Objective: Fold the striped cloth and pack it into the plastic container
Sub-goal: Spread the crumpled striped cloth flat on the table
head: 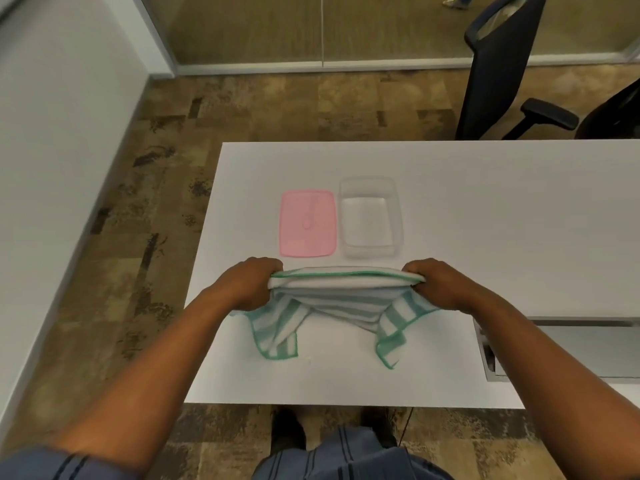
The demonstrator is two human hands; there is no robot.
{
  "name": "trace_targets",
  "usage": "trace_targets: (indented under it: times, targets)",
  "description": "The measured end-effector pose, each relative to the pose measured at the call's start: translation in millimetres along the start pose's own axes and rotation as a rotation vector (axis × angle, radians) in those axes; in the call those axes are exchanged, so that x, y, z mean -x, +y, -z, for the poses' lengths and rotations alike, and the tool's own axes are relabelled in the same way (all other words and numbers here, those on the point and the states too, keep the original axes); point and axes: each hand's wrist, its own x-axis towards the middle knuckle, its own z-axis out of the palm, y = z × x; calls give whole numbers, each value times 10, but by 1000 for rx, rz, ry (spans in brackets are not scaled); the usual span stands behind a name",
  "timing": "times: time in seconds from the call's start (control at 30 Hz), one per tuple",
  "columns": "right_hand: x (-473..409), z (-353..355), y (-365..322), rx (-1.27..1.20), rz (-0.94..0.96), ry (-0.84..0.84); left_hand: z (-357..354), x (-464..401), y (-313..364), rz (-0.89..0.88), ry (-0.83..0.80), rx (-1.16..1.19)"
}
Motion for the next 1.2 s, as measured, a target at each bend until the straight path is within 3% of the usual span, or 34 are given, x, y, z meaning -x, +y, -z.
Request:
trace_targets:
  times: [0.1,0.27,0.37,0.43,0.5,0.6,0.67,0.77,0.87,0.93,1.0,1.2]
  targets:
    - [-11,18,-21,-97,-51,-68,3,12,33,-17,-108,35]
    - [84,-155,-10,-162,-284,-504,-207,91,94,-31,-652,-84]
    - [112,-214,-2,-275,-374,-635,-343,159,73,40,-844,71]
    - [96,-203,34,-321,-380,-623,-368,160,29,66,-814,113]
    - [57,-176,69,-307,-368,-577,-375,104,-25,70,-684,45]
    - [-108,-162,140,-34,-284,-453,-397,-56,-104,43,-428,-114]
    - [-235,-216,198,163,-220,-298,-472,-189,-171,57,-274,-175]
    - [-296,-367,251,249,-238,-2,-646,-299,-282,87,-22,-223]
    - [-225,-644,282,333,-161,305,-881,-301,-391,18,328,-233]
    - [-154,-864,306,354,-88,397,-1047,-237,-360,-55,452,-203]
    - [-81,-1073,351,353,-89,353,-1266,-147,-291,-101,410,-196]
    - [140,-1531,567,439,-194,-73,-1837,136,-199,100,-111,-186]
